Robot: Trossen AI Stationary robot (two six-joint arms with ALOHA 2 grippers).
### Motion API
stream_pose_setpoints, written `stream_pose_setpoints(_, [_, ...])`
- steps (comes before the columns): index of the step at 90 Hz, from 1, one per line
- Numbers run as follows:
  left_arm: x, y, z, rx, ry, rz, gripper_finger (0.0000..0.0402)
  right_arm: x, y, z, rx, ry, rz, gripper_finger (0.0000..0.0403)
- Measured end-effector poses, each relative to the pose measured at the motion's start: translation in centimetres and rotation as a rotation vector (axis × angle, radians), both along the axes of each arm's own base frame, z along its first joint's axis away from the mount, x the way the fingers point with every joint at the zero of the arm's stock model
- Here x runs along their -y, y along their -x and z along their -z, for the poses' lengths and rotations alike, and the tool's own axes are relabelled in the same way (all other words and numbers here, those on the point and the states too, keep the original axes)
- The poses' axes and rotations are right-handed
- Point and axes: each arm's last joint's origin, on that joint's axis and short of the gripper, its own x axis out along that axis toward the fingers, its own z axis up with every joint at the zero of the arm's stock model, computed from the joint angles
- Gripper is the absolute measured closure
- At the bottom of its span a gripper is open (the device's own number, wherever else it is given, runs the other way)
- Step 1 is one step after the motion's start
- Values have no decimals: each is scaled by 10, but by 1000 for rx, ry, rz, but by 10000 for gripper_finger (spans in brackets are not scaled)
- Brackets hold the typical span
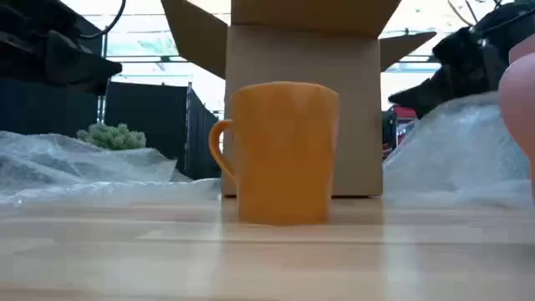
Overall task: Wrap mug
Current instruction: Prepare the right bubble wrap
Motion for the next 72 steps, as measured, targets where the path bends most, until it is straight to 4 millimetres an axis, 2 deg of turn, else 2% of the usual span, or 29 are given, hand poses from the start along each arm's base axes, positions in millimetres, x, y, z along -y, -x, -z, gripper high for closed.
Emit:
stream_pose_setpoints(27, [0,0,0,-1,0,0,402,11,-28,-13,-69,103,127,402])
stream_pose_setpoints(45, [0,0,0,-1,0,0,402,19,-45,-16,-120,107,171,402])
stream_pose_setpoints(72, [0,0,0,0,0,0,402,10,-57,-24,-101,99,113,401])
